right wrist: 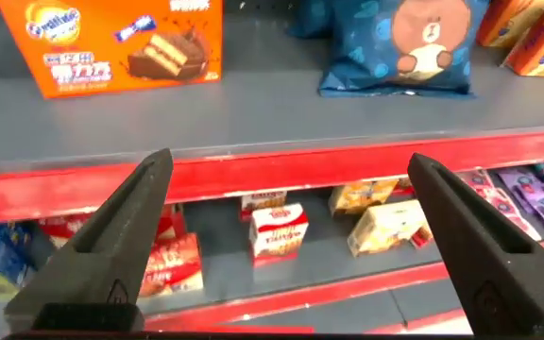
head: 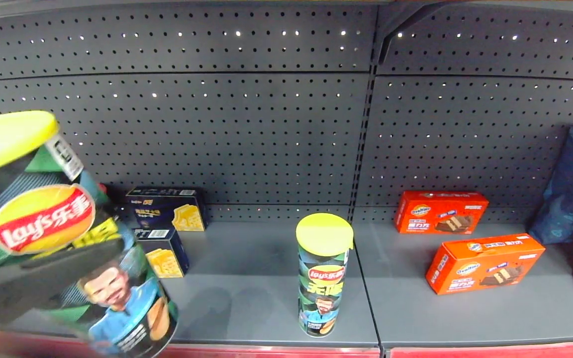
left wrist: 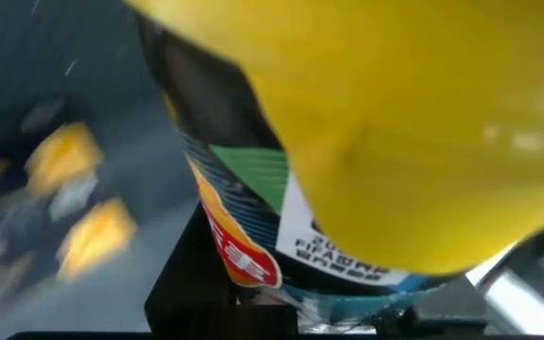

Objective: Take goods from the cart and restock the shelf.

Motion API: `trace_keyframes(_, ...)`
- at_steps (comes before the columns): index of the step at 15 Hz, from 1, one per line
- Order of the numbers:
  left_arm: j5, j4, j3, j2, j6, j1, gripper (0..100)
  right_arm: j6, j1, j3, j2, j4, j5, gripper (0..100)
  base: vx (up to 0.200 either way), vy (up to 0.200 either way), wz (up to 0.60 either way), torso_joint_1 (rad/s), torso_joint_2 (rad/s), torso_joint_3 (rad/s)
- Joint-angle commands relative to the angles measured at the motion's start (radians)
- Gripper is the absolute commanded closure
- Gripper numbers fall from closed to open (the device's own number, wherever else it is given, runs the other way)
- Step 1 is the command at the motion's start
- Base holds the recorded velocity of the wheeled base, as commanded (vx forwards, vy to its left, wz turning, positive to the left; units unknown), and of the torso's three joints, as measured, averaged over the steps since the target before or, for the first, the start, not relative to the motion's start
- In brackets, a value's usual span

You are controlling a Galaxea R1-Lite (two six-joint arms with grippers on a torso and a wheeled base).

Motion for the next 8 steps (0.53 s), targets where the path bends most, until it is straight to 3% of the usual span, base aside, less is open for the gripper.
trace_keyframes(1, -0.149, -0.178, 0.013, 0.19, 0.003, 0.147, 100, -0.002, -0.007, 0.004, -0.056, 0.0, 0.006, 0, 0.0, 0.0, 0.0, 0.0, 0.0, 0.0)
trace_keyframes(3, -0.155, -0.276, 0.022, 0.262, 0.018, 0.17, 100, 0.006, -0.007, 0.004, -0.056, 0.0, 0.004, 0, 0.0, 0.0, 0.0, 0.0, 0.0, 0.0)
trace_keyframes(6, -0.16, -0.313, 0.014, 0.353, 0.038, 0.188, 100, 0.018, -0.007, 0.006, -0.056, 0.0, 0.006, 0, 0.0, 0.0, 0.0, 0.0, 0.0, 0.0)
trace_keyframes(8, -0.161, -0.377, 0.017, 0.412, 0.069, 0.191, 100, 0.023, -0.007, 0.011, -0.056, -0.009, 0.007, 0, 0.0, 0.0, 0.0, 0.0, 0.0, 0.0)
